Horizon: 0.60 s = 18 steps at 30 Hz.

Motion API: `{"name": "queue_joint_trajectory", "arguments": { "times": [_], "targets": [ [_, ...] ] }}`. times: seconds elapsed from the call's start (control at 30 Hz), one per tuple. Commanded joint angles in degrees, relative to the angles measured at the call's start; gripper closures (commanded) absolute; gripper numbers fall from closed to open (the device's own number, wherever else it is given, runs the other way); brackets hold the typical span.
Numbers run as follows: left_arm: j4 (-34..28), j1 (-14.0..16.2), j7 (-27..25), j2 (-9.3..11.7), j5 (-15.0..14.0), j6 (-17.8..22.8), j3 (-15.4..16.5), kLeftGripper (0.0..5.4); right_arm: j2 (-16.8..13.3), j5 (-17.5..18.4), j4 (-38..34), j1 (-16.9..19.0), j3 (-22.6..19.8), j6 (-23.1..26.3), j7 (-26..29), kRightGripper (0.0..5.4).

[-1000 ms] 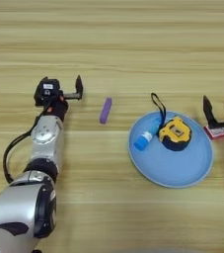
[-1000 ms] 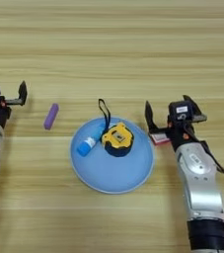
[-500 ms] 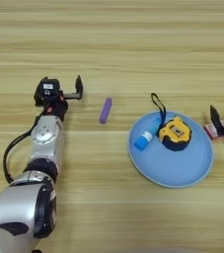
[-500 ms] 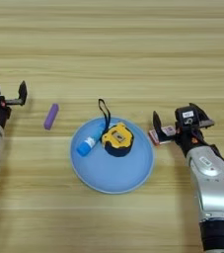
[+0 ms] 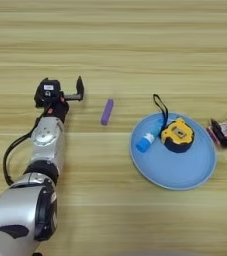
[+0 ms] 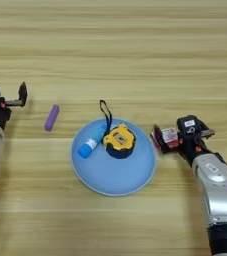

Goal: Move the objects on the table

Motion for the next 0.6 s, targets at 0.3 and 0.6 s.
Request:
{"name": "queue_joint_trajectory", "arguments": {
  "times": [0.3, 0.6],
  "targets": [
    [0.7, -1.4, 0.4, 0.6, 0.5, -0.2, -0.1, 0.0, -0.5, -0.8, 1.1, -0.3, 1.4, 0.8, 0.5, 0.03],
    [0.9, -1.4, 0.4, 0.6, 0.5, -0.3, -0.1, 0.0, -0.3, 0.1, -1.3, 0.3, 1.0, 0.5, 0.3, 0.03]
  ]
}}
